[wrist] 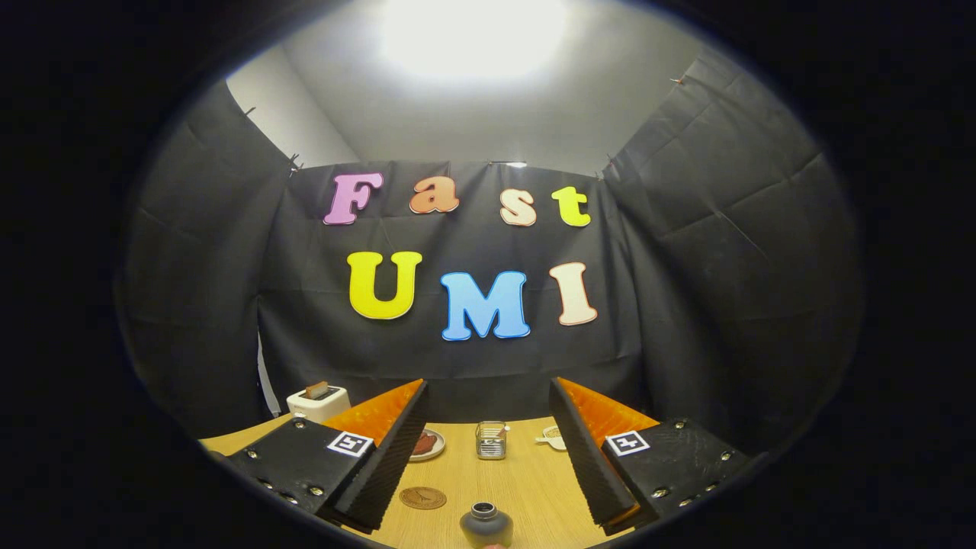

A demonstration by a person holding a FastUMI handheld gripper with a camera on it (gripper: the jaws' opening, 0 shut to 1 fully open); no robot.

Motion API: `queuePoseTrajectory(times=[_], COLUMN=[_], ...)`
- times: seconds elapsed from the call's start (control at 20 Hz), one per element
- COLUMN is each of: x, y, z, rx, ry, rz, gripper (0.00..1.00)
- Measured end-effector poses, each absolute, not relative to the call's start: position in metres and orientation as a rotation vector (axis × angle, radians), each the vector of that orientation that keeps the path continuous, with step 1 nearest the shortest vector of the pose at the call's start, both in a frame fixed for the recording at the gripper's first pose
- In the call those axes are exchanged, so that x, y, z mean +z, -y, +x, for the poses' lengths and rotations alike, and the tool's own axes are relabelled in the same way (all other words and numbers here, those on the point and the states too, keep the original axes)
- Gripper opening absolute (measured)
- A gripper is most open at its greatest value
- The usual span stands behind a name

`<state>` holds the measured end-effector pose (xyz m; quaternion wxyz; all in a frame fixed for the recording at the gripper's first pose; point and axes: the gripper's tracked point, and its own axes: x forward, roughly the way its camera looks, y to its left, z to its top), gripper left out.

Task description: Take the bottle from table, then pour the juice into the cup, finally place the bottle on the coaster

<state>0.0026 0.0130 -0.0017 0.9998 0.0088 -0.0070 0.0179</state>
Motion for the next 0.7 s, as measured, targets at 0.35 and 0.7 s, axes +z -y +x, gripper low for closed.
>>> queuePoseTrajectory(times=[0.35,0.7], x=[-0.0031,-0.0097], y=[-0.0144,-0.0190], z=[0.0058,0.0063], rx=[0.048,0.080], ry=[0.018,0.014], rz=[0.028,0.021], gripper=[0.95,0.95])
